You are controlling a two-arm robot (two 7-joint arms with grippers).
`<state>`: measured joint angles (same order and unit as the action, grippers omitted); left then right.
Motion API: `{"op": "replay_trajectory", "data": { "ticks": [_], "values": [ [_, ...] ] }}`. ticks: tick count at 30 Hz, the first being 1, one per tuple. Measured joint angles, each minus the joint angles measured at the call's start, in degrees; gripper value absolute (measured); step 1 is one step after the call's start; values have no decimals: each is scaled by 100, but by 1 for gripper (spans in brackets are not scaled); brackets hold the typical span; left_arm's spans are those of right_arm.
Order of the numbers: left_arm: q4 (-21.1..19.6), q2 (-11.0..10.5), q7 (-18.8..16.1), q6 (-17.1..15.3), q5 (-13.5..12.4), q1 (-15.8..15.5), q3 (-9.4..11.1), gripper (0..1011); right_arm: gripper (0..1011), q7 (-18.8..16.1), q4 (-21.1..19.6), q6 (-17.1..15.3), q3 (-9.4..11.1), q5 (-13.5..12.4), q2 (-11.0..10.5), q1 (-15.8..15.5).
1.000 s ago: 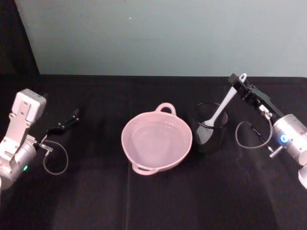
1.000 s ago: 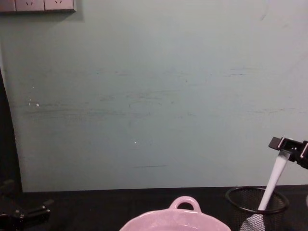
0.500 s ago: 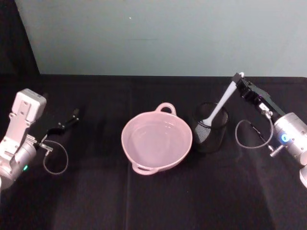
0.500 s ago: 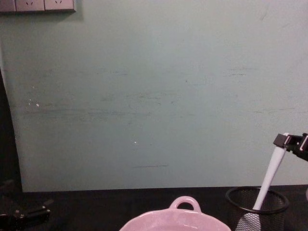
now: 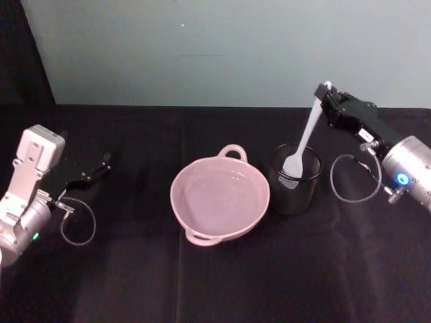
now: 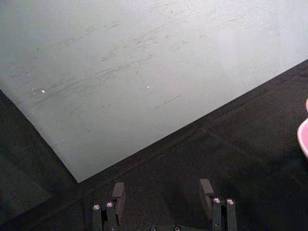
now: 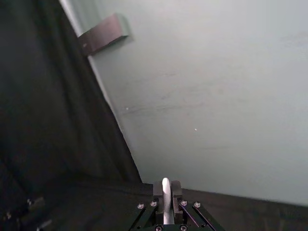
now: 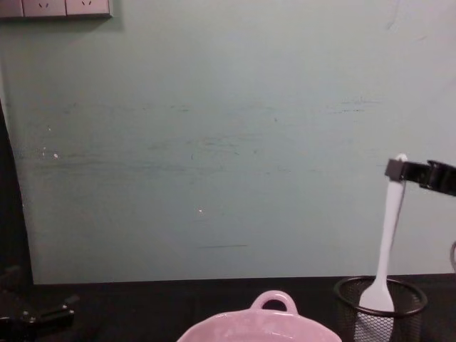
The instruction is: Use the one hand to pick up the spoon and stir the clear water in the bowl.
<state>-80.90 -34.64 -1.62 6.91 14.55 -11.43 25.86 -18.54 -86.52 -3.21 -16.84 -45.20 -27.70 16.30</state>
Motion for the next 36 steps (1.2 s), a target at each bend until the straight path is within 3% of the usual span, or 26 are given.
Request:
{"op": "replay_trajectory", "data": {
  "ticks": [3,9,22,36],
  "values": [
    [0,0,0,0,0,0,0,1011,109,5,-208,-119,-59,233,-133,72],
    [0,0,0,0,0,0,0,1011,109,-6,-624,-513,-92,403,-332,213],
    [0,0,0,0,0,0,0,1011,109,-56,-985,-1137,-113,239,-542,599],
    [0,0,0,0,0,0,0,1011,109,-28,-1103,-1232,-148,233,-616,736]
  ]
}}
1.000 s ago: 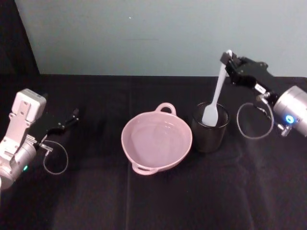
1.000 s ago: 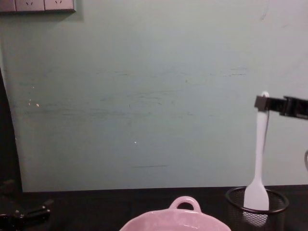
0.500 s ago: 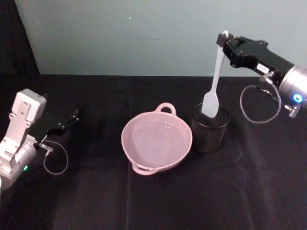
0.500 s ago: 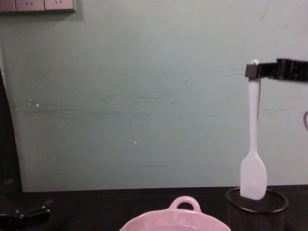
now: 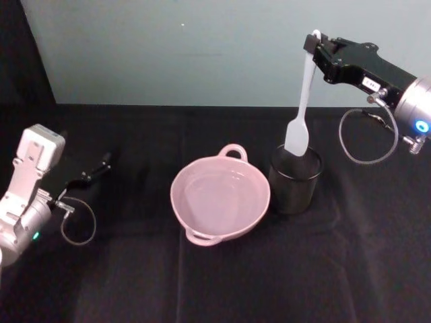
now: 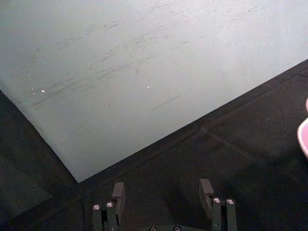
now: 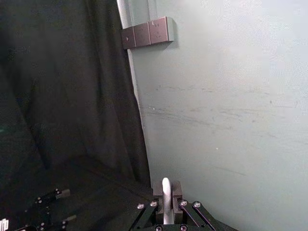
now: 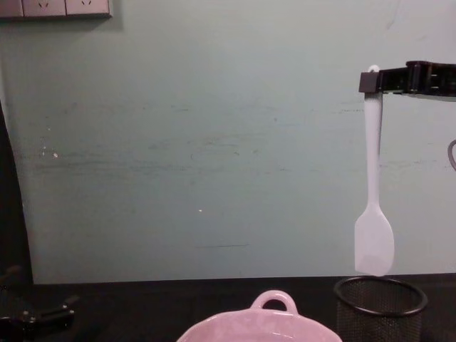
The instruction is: Use the one hand to pick up the spoon and stir the clear water in the bowl.
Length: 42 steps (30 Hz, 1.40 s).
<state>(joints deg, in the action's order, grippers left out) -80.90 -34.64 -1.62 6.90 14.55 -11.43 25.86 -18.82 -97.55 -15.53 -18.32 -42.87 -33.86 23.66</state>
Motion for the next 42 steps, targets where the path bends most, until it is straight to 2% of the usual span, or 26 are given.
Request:
{"op": "replay_trajectory", "data": {
  "ticks": [20,23,27,28,30,31,32,33,36,38,39,42],
  "values": [
    [0,0,0,0,0,0,0,1011,109,-1,16,12,8,-9,7,-16],
    [0,0,0,0,0,0,0,1011,109,-16,-4,24,-51,-22,3,13],
    [0,0,0,0,0,0,0,1011,109,-128,56,23,-283,3,111,189],
    [0,0,0,0,0,0,0,1011,109,-184,128,21,-426,33,199,295],
    [0,0,0,0,0,0,0,1011,109,-248,215,34,-567,72,298,402],
    [0,0,0,0,0,0,0,1011,109,-330,335,67,-720,126,414,510],
    [0,0,0,0,0,0,0,1011,109,-330,335,67,-720,126,414,510],
    [0,0,0,0,0,0,0,1011,109,-403,458,114,-866,182,529,604],
    [0,0,0,0,0,0,0,1011,109,-527,740,215,-1122,305,751,758],
    [0,0,0,0,0,0,0,1011,109,-609,935,315,-1263,381,895,822],
    [0,0,0,0,0,0,0,1011,109,-609,935,315,-1263,381,895,822],
    [0,0,0,0,0,0,0,1011,109,-729,1221,496,-1420,494,1075,858]
  ]
}}
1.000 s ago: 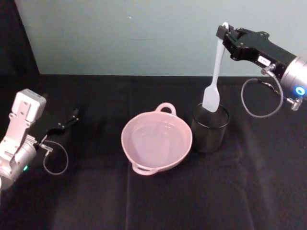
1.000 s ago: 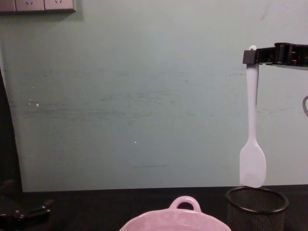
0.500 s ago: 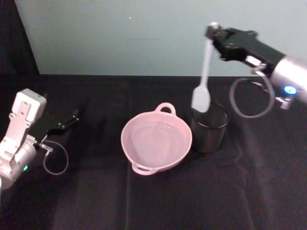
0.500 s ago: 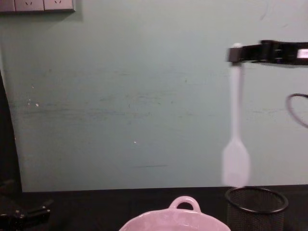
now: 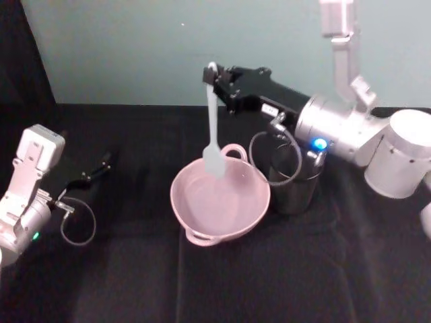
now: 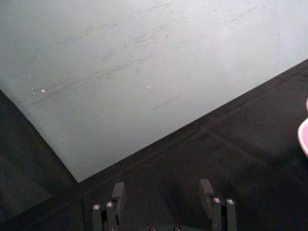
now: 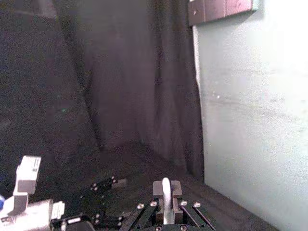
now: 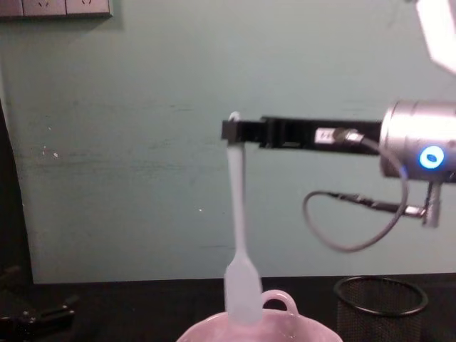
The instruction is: Use the one hand to pick up the spoon and stir the clear water in the bowl.
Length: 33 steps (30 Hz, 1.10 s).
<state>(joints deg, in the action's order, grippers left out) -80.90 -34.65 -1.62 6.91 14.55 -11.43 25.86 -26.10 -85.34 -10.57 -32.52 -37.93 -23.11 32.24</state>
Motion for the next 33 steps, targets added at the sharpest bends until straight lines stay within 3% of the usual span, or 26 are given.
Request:
{"op": "replay_trajectory", "data": {
  "ticks": [10,20,33],
  "values": [
    [0,0,0,0,0,0,0,1011,109,-173,317,408,-156,281,183,-194],
    [0,0,0,0,0,0,0,1011,109,-271,406,507,-161,353,288,-444],
    [0,0,0,0,0,0,0,1011,109,-399,1317,651,-106,504,728,43]
  ]
}}
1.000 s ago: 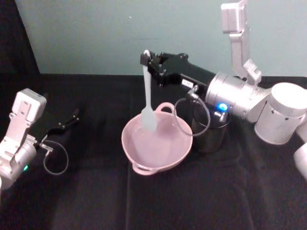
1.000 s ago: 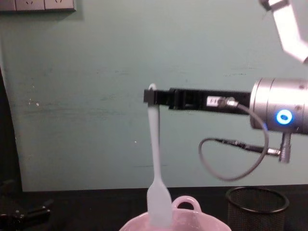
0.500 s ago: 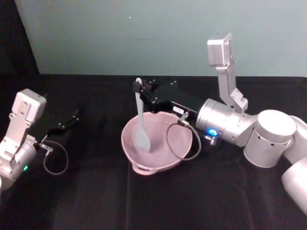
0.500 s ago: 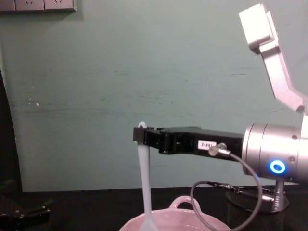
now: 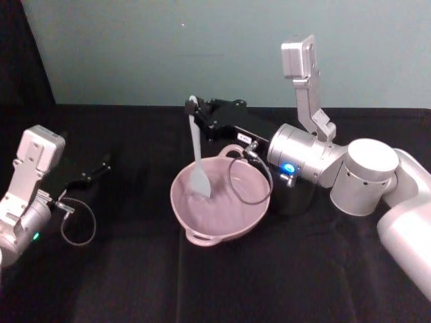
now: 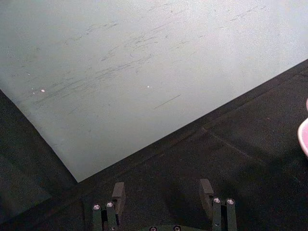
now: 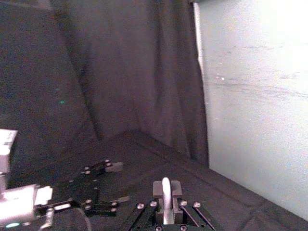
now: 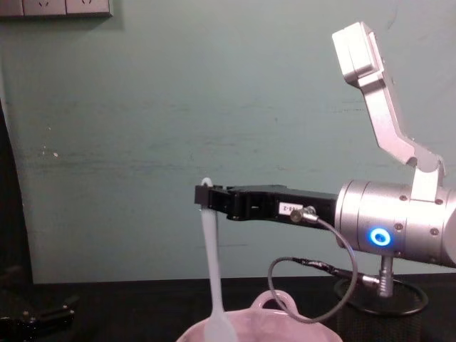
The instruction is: Use the one hand to pick up the spoon and stir the clear water in the bowl.
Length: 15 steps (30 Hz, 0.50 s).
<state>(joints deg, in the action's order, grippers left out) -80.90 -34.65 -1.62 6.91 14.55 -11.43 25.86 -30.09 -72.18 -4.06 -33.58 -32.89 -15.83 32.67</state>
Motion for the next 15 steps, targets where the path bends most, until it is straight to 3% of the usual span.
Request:
{"op": "replay_trajectory", "data": {
  "ticks": [8,15],
  "values": [
    [0,0,0,0,0,0,0,1011,109,33,160,-14,168,98,-33,120],
    [0,0,0,0,0,0,0,1011,109,209,-155,-159,367,155,-292,-103]
  ]
}}
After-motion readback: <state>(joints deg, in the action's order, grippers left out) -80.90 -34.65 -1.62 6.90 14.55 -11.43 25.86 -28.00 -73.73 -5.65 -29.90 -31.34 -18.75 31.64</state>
